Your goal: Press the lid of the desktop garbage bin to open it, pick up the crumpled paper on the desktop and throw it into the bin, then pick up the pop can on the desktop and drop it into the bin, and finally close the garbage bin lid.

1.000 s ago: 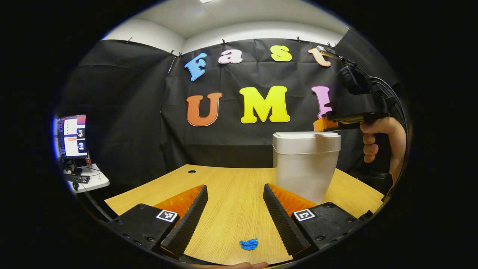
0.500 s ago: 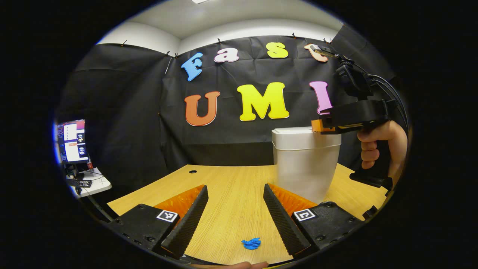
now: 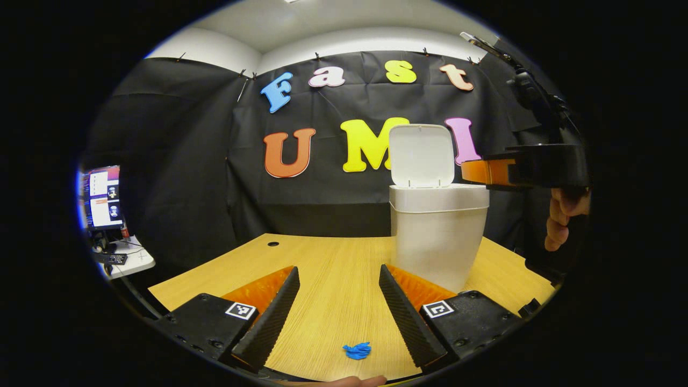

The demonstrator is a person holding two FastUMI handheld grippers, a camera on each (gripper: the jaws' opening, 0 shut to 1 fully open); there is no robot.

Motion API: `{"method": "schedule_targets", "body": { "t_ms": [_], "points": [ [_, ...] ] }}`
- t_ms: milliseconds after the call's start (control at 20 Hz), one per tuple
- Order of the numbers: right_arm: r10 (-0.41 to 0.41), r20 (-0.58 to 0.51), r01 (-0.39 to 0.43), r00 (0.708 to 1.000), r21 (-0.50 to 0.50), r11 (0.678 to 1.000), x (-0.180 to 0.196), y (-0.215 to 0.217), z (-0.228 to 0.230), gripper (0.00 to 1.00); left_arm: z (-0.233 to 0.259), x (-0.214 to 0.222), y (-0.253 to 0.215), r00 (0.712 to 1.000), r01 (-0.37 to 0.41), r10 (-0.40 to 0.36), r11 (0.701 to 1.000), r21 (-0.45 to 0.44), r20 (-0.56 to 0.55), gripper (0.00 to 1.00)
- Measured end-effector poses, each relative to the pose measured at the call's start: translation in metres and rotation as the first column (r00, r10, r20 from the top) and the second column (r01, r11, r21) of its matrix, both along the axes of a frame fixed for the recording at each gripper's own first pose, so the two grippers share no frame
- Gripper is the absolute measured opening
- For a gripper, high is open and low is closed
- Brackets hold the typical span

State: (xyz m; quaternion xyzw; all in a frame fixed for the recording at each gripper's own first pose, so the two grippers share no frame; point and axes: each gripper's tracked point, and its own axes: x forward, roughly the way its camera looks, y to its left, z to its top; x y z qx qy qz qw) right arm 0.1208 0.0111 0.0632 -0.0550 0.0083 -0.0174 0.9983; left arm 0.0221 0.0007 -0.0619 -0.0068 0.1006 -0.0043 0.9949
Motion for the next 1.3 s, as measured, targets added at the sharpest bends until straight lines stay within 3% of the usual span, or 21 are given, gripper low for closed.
{"method": "schedule_targets", "body": {
  "t_ms": [50,150,250,350,400,450,650,800,850,1050,1300],
  "points": [
    [0.003,0.000,-0.003,1.000,0.009,1.000,-0.008,0.001,-0.001,0.08,0.000,0.000,0.001,1.000,0.000,0.000,1.000,0.000,0.001,0.96],
    [0.016,0.007,-0.016,1.000,0.039,0.999,-0.018,0.000,-0.002,0.06,-0.001,0.001,0.000,1.000,0.002,-0.002,1.000,-0.002,-0.002,0.96],
    [0.028,0.001,-0.028,1.000,0.049,0.998,-0.024,0.005,-0.009,0.23,-0.004,0.002,-0.001,1.000,0.005,-0.005,1.000,-0.004,-0.010,0.96],
    [0.025,0.000,-0.025,1.000,0.047,0.999,-0.033,0.002,-0.014,0.24,-0.006,0.002,-0.003,1.000,0.012,-0.012,1.000,-0.001,-0.014,0.96],
    [0.012,0.000,-0.012,1.000,0.045,0.999,-0.035,-0.001,-0.018,0.41,-0.007,0.002,-0.003,1.000,0.016,-0.016,1.000,0.003,-0.018,0.96],
    [0.004,0.002,-0.004,1.000,0.046,0.999,-0.039,-0.003,-0.020,0.48,-0.010,0.003,-0.004,0.999,0.025,-0.025,1.000,0.005,-0.022,0.96],
    [0.013,0.010,-0.014,1.000,0.066,0.998,-0.055,-0.001,-0.025,0.57,-0.018,0.006,-0.013,0.997,0.062,-0.063,0.998,-0.014,-0.039,0.96],
    [0.012,0.038,-0.014,0.999,0.072,0.997,-0.065,-0.007,-0.028,0.91,-0.029,0.008,-0.015,0.995,0.069,-0.070,0.998,-0.005,-0.070,0.96],
    [0.004,0.037,-0.007,0.999,0.073,0.997,-0.068,-0.011,-0.031,0.87,-0.035,0.009,-0.015,0.994,0.068,-0.068,0.998,-0.003,-0.085,0.96],
    [0.007,0.033,-0.009,0.999,0.073,0.997,-0.079,-0.019,-0.042,0.92,-0.063,0.009,-0.022,0.982,0.086,-0.088,0.996,-0.019,-0.169,0.97],
    [0.050,0.060,-0.054,0.997,0.066,0.996,-0.089,-0.020,-0.039,0.94,-0.106,-0.010,-0.042,0.932,0.105,-0.126,0.991,-0.080,-0.340,0.97]
  ]
}}
